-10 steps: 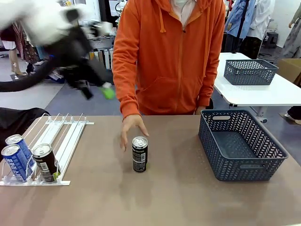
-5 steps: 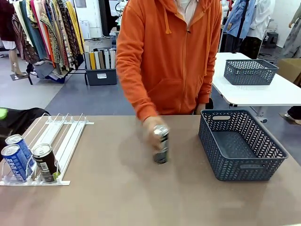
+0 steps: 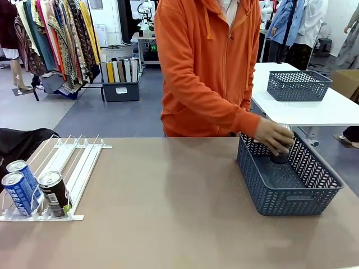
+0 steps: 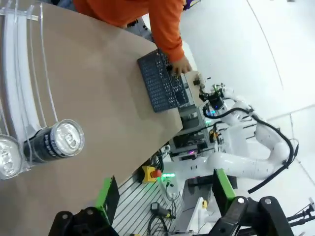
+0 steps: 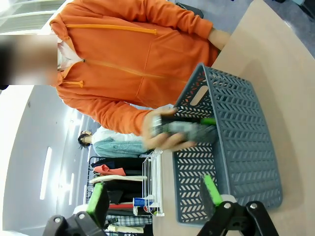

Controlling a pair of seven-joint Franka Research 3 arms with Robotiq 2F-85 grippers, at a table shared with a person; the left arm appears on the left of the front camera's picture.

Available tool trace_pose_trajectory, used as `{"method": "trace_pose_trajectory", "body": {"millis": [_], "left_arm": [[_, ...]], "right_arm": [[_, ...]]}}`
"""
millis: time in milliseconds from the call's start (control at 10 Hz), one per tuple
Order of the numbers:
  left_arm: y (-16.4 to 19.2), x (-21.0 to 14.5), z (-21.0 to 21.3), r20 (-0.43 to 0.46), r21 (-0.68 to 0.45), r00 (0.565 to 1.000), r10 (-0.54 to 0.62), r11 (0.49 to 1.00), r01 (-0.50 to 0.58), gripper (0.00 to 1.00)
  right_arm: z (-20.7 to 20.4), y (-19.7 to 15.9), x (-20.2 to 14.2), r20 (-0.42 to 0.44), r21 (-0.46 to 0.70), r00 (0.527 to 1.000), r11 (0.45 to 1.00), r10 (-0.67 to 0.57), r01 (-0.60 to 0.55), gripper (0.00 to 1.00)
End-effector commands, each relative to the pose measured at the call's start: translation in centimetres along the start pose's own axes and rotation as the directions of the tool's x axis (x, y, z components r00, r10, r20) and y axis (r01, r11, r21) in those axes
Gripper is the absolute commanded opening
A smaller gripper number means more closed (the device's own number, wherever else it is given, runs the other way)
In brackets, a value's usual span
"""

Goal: Retrieve and store the cans from the dispenser.
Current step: Pick up one can from the Automatic Can Dispenser and place it in the middle of the table, then pick up the last remaining can from one row of the Automatic Can Dispenser and place it in the middle of the table.

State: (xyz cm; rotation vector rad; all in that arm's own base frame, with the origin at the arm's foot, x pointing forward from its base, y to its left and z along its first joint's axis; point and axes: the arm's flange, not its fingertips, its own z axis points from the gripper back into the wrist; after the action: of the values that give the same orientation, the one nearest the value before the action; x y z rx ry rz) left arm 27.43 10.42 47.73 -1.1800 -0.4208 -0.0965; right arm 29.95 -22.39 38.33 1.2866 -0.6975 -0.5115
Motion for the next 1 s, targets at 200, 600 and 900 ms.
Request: {"method": "trace_pose_trajectory", "body": {"millis": [200, 600, 900], "left_arm": [[-0.23, -0.31, 0.38, 0.016, -0.016, 1.0, -0.024, 1.0, 0.025, 1.0], [-0.23, -0.31, 0.38, 0.016, -0.016, 1.0, -0.024, 1.0, 0.025, 1.0], [-0.17, -0.27, 0.43, 0.005, 0.006, 1.0, -0.001, 1.0, 0.001, 1.0]], "right_arm": [[0.2, 0.33, 0.07, -0.005, 0.008, 1.0, 1.0, 0.001, -0.001, 1.0], [0.2, 0.33, 0.07, -0.005, 0.008, 1.0, 1.0, 0.001, -0.001, 1.0], [0.2, 0.33, 0.07, -0.005, 0.008, 1.0, 1.0, 0.001, -0.001, 1.0]]}}
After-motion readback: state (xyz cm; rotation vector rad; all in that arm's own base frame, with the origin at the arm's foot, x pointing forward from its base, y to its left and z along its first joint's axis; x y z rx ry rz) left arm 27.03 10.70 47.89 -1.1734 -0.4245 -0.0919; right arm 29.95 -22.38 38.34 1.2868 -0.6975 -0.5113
